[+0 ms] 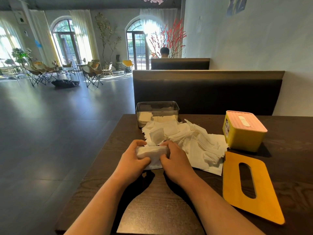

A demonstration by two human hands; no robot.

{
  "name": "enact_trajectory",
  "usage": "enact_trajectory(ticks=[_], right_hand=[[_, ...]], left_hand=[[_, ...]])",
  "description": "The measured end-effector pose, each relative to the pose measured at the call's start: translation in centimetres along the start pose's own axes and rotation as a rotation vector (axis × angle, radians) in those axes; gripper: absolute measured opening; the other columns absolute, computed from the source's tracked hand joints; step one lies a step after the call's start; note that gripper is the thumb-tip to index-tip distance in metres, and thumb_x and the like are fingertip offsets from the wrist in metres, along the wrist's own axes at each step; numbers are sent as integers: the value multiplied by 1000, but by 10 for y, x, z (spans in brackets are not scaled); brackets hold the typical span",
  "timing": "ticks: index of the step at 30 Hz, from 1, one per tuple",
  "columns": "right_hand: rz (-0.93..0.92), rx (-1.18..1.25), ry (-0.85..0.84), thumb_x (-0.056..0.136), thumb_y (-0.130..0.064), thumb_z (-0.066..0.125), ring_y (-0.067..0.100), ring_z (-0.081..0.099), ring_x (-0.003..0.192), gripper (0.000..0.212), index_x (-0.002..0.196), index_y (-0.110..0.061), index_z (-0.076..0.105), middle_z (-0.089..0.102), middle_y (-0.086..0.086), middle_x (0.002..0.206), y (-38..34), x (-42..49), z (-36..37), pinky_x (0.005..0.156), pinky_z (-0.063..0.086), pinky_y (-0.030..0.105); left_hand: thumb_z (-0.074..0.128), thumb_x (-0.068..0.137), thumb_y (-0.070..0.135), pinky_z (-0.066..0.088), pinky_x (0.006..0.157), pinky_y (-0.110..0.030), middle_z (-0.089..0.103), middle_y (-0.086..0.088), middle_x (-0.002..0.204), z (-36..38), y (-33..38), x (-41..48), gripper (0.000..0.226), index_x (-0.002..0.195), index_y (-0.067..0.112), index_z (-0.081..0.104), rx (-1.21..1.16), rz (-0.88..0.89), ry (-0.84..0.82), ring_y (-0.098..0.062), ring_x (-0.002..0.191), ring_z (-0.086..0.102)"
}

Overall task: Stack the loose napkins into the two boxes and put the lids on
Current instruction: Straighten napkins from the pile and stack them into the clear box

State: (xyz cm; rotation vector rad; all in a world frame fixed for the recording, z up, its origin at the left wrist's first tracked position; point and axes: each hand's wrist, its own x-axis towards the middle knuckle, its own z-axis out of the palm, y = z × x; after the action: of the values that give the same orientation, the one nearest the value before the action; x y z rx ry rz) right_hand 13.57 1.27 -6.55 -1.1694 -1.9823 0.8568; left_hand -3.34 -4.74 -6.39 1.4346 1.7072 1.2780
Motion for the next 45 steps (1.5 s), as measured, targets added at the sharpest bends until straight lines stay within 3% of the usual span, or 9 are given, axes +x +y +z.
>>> enact_trajectory(ticks=[3, 6, 11, 14, 23, 27, 30, 38, 45], right_hand=[[15, 57, 18, 93, -15, 60, 14, 59, 96, 19, 108, -27, 62, 64, -4, 109, -1, -1, -2, 78, 48, 25], [9, 116, 10, 89, -26, 68, 12, 61, 91, 16, 102, -30, 61, 65, -6, 102, -2, -1, -3, 73, 46, 23], [62, 225, -93, 90, -34, 75, 6, 65, 94, 34, 121, -30, 64, 68, -10, 109, -10, -3, -8, 74, 51, 22], [96, 325, -210, 92, -31, 77, 2, 72, 96, 35, 126, -32, 67, 74, -14, 111, -11, -4, -10, 80, 58, 23], [191, 675, -118, 91, -19, 76, 20, 76, 102, 40, 130, -28, 68, 78, -2, 112, -7, 1, -6, 90, 63, 45], [246, 824, -73, 90, -10, 70, 32, 75, 102, 36, 124, -21, 70, 77, 10, 111, -7, 1, -4, 87, 63, 51], [243, 819, 9, 91, -6, 70, 31, 73, 104, 32, 122, -16, 65, 73, 12, 114, -5, 2, -8, 83, 65, 42], [136, 360, -77, 90, -7, 61, 11, 59, 112, 63, 135, -46, 41, 53, -8, 129, -3, -1, 7, 102, 56, 40], [94, 320, -136, 93, -5, 58, 11, 65, 109, 66, 140, -48, 41, 56, -6, 131, -4, 1, 10, 93, 60, 34]], left_hand=[[70, 86, 1, 59, 69, -24, 72, -1, 103, 0, 0, 0, 47, 120, 32, 59, -71, 17, 12, -8, 78, 69], [65, 88, -10, 62, 78, -40, 75, -10, 106, -2, 0, 1, 51, 125, 24, 60, -304, -2, -15, -22, 86, 74], [72, 89, -7, 63, 88, -40, 73, 3, 115, -4, 3, 1, 61, 134, 30, 56, -461, -2, -15, -21, 108, 74], [78, 88, 3, 63, 89, -48, 66, -6, 126, -5, 4, 1, 61, 133, 39, 57, -553, -48, -33, -30, 109, 73], [93, 79, 28, 59, 98, -48, 71, -3, 130, -1, 5, -2, 81, 145, 35, 47, -441, -66, -160, -24, 116, 72], [80, 90, 7, 64, 87, -48, 70, -11, 123, 0, 5, -3, 58, 136, 32, 54, -349, -26, -141, -27, 104, 76], [73, 91, -2, 66, 81, -49, 65, -11, 121, -1, 6, -4, 55, 134, 27, 55, -347, -2, -70, -27, 98, 76], [66, 87, -13, 63, 82, -31, 63, -4, 122, 3, 5, -3, 66, 135, 31, 52, -268, 19, -14, -13, 95, 73], [64, 88, -9, 62, 90, -36, 54, 2, 135, 4, 1, -2, 78, 143, 41, 39, -182, 26, -88, -17, 103, 72]])
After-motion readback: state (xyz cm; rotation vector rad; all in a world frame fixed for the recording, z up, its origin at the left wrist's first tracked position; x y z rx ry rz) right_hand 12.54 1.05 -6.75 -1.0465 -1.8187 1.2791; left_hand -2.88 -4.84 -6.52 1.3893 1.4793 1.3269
